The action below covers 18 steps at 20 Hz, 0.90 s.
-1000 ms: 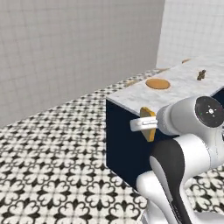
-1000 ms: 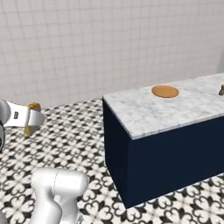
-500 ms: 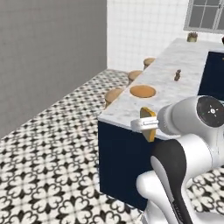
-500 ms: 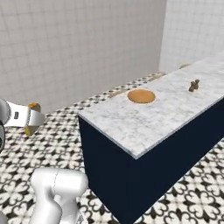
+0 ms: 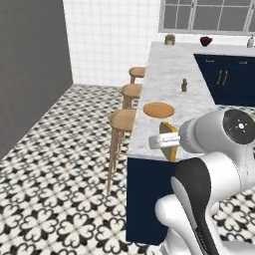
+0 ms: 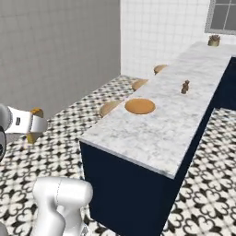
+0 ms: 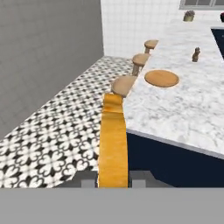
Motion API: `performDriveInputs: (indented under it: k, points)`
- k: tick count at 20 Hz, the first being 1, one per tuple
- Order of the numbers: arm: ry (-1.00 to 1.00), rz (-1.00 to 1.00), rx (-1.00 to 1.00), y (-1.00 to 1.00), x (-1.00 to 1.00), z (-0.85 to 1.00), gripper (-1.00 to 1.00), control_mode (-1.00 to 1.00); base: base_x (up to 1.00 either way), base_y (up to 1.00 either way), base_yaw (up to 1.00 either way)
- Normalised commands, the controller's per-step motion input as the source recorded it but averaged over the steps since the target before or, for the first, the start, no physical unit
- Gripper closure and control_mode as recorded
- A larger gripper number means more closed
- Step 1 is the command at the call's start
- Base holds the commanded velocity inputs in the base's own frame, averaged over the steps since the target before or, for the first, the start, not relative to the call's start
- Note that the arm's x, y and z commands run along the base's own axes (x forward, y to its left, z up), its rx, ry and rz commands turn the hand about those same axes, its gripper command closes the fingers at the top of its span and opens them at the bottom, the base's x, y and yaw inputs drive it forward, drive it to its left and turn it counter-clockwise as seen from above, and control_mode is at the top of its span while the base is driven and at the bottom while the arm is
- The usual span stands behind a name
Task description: Start the toaster. Once the lever pops up, take the bread to the plate on the dining counter.
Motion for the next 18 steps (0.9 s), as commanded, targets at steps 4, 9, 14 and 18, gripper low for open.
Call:
performDriveInputs:
  k: [4, 9, 14, 18]
  points:
    - [0.0, 0.0, 0.0, 0.0, 0.0, 0.0, 1.0, 1.0, 0.02, 1.0, -0.44]
    - [0.0, 0.0, 0.0, 0.0, 0.0, 0.0, 1.0, 1.0, -0.01, 1.0, -0.43]
    - [0.0, 0.0, 0.0, 0.0, 0.0, 0.0, 1.0, 1.0, 0.0, 1.0, -0.48]
    - [0.0, 0.0, 0.0, 0.0, 0.0, 0.0, 1.0, 1.0, 0.0, 1.0, -0.61]
